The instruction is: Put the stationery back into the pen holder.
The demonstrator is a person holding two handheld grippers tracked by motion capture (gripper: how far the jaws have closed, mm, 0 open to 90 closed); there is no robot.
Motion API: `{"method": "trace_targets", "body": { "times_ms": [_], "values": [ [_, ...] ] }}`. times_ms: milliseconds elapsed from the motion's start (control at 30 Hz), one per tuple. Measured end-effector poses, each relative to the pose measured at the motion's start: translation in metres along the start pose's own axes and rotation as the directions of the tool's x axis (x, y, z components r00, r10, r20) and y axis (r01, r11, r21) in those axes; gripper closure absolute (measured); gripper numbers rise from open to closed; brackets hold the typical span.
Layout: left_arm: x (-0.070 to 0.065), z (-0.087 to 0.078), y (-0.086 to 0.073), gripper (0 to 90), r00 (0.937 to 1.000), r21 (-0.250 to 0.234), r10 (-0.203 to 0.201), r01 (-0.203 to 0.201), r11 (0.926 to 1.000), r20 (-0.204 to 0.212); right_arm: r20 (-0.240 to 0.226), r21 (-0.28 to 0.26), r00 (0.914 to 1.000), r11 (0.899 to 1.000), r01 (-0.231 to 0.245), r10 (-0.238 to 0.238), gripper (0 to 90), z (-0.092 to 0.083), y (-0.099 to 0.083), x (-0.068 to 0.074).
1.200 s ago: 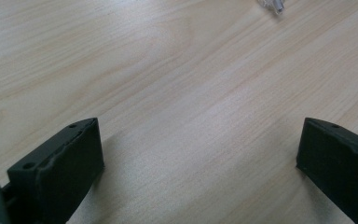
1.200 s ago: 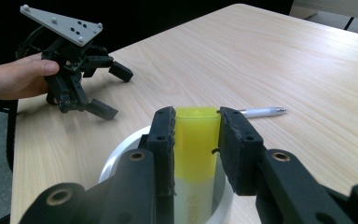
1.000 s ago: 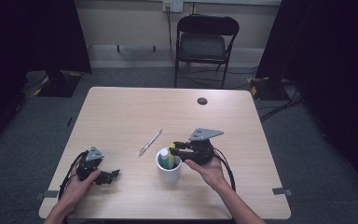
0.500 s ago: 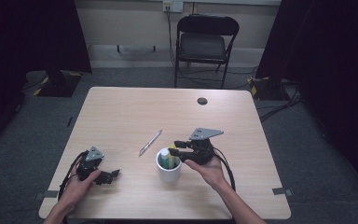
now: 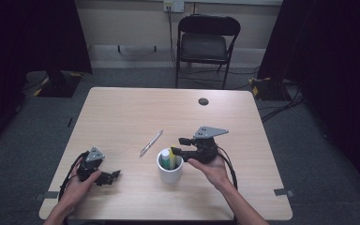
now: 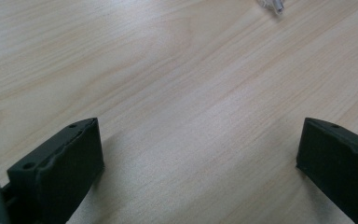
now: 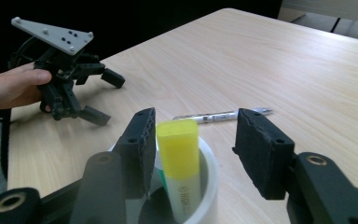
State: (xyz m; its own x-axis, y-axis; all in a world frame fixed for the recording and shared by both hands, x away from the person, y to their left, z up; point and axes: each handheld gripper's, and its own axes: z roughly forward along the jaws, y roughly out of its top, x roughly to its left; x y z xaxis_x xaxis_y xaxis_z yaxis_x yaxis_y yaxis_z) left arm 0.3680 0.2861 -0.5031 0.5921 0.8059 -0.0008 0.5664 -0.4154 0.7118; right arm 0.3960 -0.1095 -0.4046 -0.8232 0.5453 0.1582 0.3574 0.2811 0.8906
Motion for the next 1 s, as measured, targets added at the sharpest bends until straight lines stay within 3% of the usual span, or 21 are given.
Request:
{"method": "trace_targets", "body": {
  "times_ms": [333, 567, 800, 1000],
  "values": [
    [0.0, 0.0, 0.0, 0.0, 1.0, 0.0, 0.0, 0.0, 1.0, 0.0, 0.063, -0.012, 0.9978, 1.0, -0.021, 0.022, 43.8, -0.017, -0.002, -0.012],
    [-0.001, 0.0, 0.0, 0.0, 1.0, 0.0, -0.007, 0.007, 1.0, -0.007, 0.119, -0.001, 0.9917, 0.999, -0.048, 0.048, 41.3, -0.035, -0.014, -0.025],
    [0.002, -0.002, 0.0, 0.0, 0.9998, 0.011, 0.014, -0.014, 0.9998, 0.012, 0.196, 0.026, 0.9777, 0.996, -0.083, 0.076, 36.6, -0.054, -0.034, -0.042],
    [0.002, -0.003, 0.001, 1.4, 1.0, 0.025, 0.004, -0.004, 0.9997, 0.005, 0.252, 0.057, 0.9622, 0.991, -0.121, 0.103, 33.0, -0.068, -0.052, -0.056]
  ]
}}
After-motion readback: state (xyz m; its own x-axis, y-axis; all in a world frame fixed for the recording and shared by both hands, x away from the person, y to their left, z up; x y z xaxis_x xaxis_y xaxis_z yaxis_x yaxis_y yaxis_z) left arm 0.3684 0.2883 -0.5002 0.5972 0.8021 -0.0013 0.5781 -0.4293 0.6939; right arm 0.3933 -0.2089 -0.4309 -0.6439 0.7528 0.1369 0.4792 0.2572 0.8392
